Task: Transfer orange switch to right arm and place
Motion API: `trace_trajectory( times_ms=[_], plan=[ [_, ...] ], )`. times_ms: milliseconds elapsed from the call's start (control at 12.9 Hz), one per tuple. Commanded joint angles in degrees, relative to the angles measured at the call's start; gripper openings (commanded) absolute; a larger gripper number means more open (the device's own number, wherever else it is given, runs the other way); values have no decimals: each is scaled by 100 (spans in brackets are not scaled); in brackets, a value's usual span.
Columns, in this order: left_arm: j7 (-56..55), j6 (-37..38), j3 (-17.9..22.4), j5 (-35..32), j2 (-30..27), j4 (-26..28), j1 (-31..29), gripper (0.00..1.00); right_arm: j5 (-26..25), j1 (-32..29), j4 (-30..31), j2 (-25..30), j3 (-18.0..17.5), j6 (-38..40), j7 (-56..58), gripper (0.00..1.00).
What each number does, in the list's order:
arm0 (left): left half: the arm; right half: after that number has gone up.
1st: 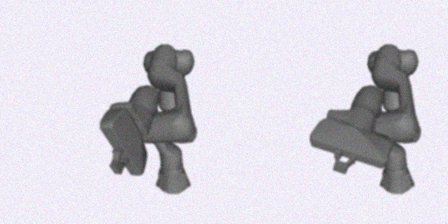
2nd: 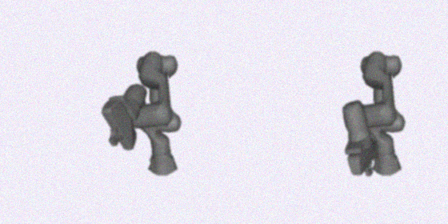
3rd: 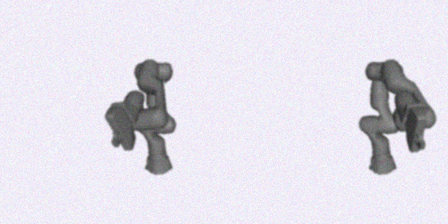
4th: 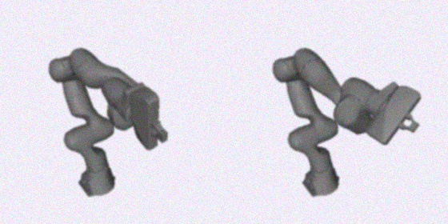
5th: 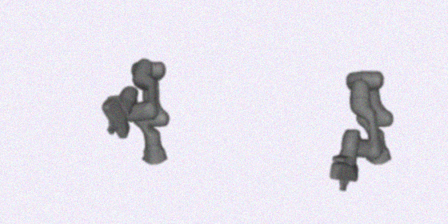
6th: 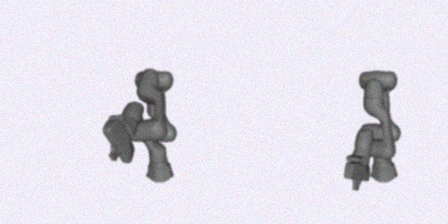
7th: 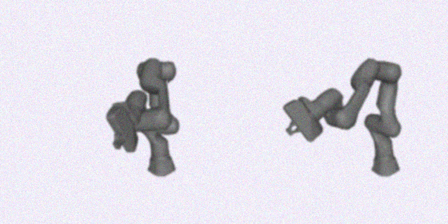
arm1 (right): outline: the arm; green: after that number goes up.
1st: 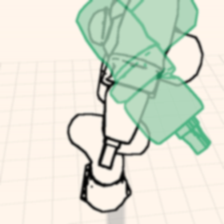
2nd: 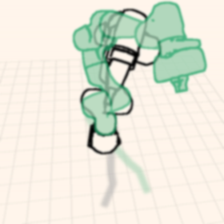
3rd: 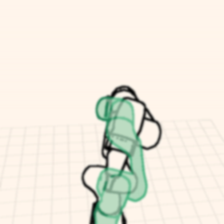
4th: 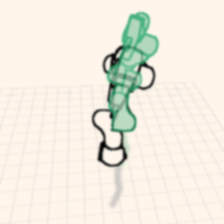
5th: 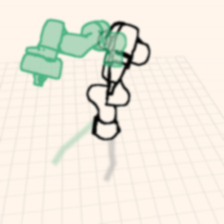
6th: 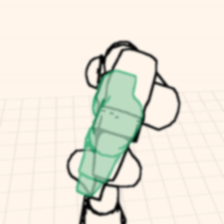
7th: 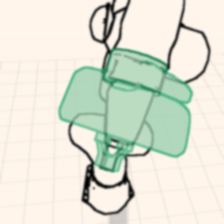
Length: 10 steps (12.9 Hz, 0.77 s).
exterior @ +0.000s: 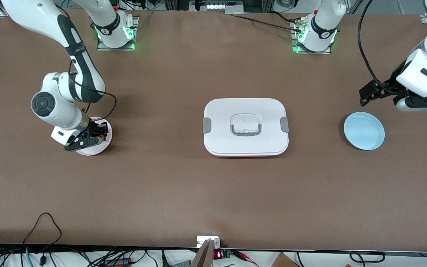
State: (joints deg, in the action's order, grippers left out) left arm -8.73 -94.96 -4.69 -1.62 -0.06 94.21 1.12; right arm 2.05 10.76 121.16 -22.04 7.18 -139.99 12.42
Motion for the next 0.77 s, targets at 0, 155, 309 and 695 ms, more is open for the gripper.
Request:
trace_trajectory(
  times_ms=[0,155,309,695],
  plan=[
    [-24,-111,-5,47,-117,283,81,100,-126,-127,127,-72,-15,-125,-169,2],
    [-24,152,-14,56,-125,256,72,100,-126,-188,188,-90,-15,-125,-161,3],
    [-24,171,-23,30,-117,177,81,100,-118,-206,198,-133,-15,-160,-169,4],
    [-32,189,-207,-23,-117,124,116,100,-109,-206,206,-257,-15,-363,-170,94]
  ],
)
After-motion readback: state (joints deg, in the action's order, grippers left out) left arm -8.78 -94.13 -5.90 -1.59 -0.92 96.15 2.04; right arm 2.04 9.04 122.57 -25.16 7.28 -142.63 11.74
